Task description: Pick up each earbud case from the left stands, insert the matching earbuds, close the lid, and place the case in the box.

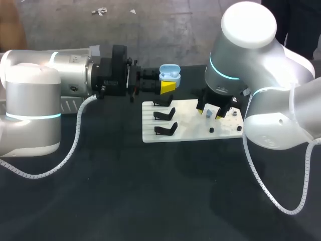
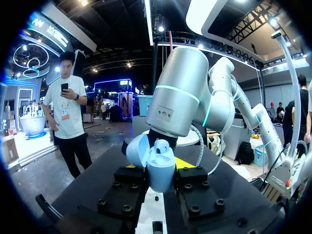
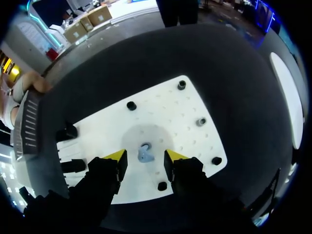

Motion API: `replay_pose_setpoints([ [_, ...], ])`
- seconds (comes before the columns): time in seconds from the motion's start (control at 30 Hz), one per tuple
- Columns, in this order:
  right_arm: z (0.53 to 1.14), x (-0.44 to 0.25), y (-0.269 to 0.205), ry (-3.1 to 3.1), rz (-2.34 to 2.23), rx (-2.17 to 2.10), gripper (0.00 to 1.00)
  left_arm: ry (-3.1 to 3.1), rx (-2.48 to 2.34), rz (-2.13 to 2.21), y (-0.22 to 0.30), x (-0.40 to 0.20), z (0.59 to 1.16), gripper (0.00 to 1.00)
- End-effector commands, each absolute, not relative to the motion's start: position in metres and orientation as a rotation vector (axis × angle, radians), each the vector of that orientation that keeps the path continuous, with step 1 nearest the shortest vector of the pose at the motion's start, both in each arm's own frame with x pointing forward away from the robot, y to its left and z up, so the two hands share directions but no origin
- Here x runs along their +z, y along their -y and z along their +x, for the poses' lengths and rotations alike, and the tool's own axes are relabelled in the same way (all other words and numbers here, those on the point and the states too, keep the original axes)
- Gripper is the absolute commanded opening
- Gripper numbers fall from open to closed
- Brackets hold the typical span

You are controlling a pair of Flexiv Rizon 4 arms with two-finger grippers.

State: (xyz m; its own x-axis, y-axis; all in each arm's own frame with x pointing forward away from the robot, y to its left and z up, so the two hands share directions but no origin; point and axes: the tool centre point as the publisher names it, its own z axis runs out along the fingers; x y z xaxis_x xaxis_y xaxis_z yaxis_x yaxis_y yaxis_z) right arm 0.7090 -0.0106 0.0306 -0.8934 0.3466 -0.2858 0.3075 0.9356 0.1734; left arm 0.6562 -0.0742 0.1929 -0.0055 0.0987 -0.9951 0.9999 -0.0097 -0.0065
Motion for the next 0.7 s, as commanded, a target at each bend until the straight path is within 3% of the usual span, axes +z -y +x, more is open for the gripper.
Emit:
replay_pose_setpoints([
  [0.03,0.7119,0.0286,0.0095,-2.780,0.488,0.174,0.46,-1.276,-1.170,1.282,0.0741,0.1917,0.6557,0.00],
  [0.7,0.7123,0.0260,0.0080,-2.783,0.506,0.165,0.30,-1.276,-1.170,1.282,0.0741,0.1917,0.6557,0.00],
])
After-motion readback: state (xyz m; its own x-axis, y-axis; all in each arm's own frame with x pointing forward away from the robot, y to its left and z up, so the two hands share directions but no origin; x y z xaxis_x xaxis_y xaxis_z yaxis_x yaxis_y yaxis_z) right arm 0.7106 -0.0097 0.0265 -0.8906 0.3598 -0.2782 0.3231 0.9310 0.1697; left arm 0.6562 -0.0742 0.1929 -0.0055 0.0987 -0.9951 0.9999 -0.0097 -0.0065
